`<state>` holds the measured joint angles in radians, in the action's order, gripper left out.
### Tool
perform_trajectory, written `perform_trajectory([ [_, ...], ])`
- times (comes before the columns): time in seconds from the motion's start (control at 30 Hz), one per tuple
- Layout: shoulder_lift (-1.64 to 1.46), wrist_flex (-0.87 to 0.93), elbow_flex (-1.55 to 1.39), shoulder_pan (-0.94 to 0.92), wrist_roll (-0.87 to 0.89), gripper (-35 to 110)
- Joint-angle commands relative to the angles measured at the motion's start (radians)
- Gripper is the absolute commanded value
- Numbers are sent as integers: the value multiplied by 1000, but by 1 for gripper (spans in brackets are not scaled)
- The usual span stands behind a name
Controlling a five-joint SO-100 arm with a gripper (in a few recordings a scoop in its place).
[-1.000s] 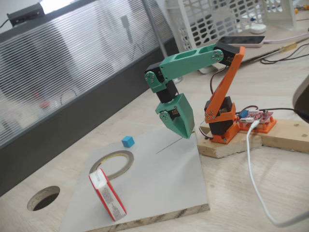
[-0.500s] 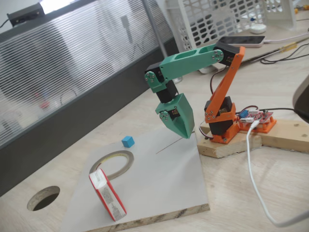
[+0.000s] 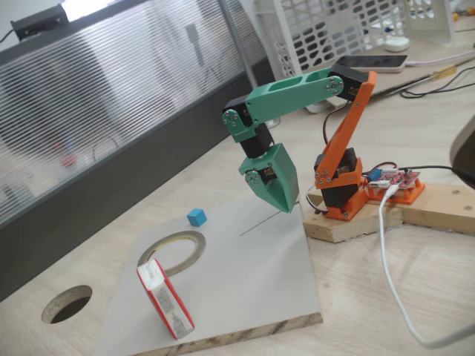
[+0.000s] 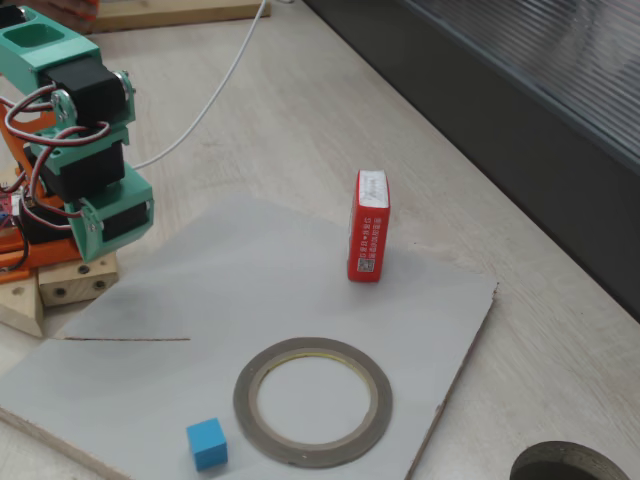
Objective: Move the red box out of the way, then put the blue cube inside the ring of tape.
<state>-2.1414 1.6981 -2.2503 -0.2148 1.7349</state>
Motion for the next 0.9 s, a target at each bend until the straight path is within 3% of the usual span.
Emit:
perform_trajectory([
  [0.0,-12,6,-2,-2,21,0],
  [0.3,155,5,21,2,15,0],
  [0.7,189,5,291,2,14,0],
  [0.87,190,5,339,114,14,0],
])
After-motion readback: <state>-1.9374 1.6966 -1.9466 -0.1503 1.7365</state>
